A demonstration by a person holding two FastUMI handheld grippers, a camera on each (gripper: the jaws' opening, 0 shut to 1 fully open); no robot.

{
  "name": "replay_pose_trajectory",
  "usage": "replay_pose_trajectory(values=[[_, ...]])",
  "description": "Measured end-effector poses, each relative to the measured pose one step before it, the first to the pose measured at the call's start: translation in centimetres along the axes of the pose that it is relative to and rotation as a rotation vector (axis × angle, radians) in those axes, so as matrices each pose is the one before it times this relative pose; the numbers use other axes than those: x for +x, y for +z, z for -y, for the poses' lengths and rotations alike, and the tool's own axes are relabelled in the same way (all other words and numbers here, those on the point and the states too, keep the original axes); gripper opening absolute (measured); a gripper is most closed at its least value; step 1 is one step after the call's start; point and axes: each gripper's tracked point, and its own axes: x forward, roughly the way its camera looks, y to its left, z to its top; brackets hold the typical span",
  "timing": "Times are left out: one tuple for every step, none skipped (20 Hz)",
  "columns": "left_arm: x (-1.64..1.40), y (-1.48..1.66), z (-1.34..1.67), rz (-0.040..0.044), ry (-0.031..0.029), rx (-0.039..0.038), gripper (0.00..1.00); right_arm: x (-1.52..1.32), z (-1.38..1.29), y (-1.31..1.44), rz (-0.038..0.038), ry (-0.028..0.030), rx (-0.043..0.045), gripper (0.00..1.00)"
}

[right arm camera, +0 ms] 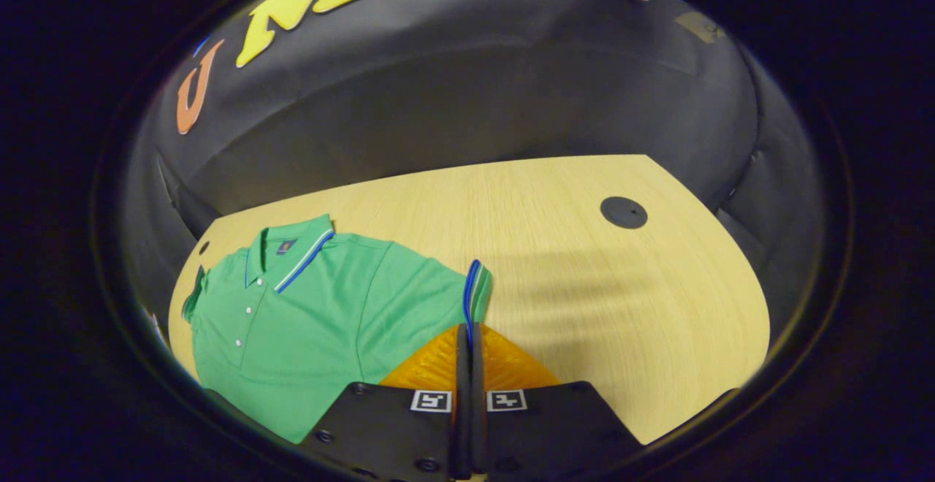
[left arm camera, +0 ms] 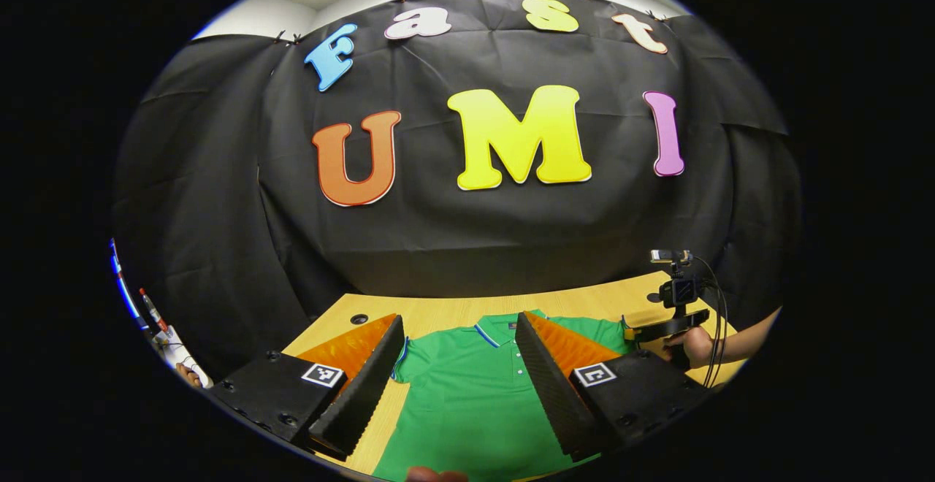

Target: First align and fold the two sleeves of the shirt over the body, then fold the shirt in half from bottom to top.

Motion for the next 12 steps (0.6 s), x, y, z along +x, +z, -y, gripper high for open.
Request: replay_pose_trajectory(values=[[0.003, 0.001, -0.083, 0.00161, 0.00143, 0.00054, 0.99, -0.305, -0.067, 0.171, 0.00427, 0.00364, 0.01555, 0.03], [-0.007, 0.057, -0.135, 0.00089, 0.00195, -0.00091, 0.99, -0.295, -0.039, 0.436, 0.01111, 0.00377, 0.00920, 0.03], [-0.119, 0.027, -0.087, 0.00028, 0.00237, -0.00235, 0.99, -0.382, -0.221, 0.449, 0.01327, 0.00109, 0.00026, 0.02], [-0.046, -0.002, -0.145, 0.00245, 0.00282, -0.00337, 0.99, -0.438, -0.229, 0.588, 0.01426, 0.00296, -0.00329, 0.02], [-0.090, 0.003, -0.238, 0.00111, 0.00494, -0.00234, 0.99, -0.536, -0.602, 0.542, 0.01361, 0.00772, -0.00669, 0.03], [-0.098, 0.011, -0.278, 0.00179, 0.00600, -0.00159, 0.99, -0.473, -0.657, 0.506, 0.01240, 0.00701, -0.01053, 0.03], [-0.148, 0.028, -0.354, 0.00127, 0.00711, -0.00393, 0.99, -0.484, -0.862, 0.391, 0.01102, 0.01080, -0.01495, 0.03], [-0.176, -0.037, -0.328, -0.00088, 0.00718, -0.00368, 0.99, -0.381, -1.092, 0.379, 0.00842, 0.01450, -0.01979, 0.03], [-0.121, 0.027, -0.404, 0.00244, 0.00723, -0.00395, 0.99, -0.410, -1.185, 0.346, 0.00832, 0.01319, -0.02530, 0.03], [-0.184, 0.090, -0.427, 0.00235, 0.00826, -0.00271, 0.99, -0.267, -1.305, 0.228, 0.00591, 0.01487, -0.02678, 0.03], [-0.261, -0.008, -0.505, 0.00246, 0.00909, -0.00268, 0.99, -0.132, -1.561, 0.165, 0.00579, 0.01698, -0.02296, 0.03], [-0.219, 0.045, -0.577, 0.00304, 0.01044, -0.00322, 0.99, 0.063, -1.503, 0.010, -0.00036, 0.01806, -0.01786, 0.03]])
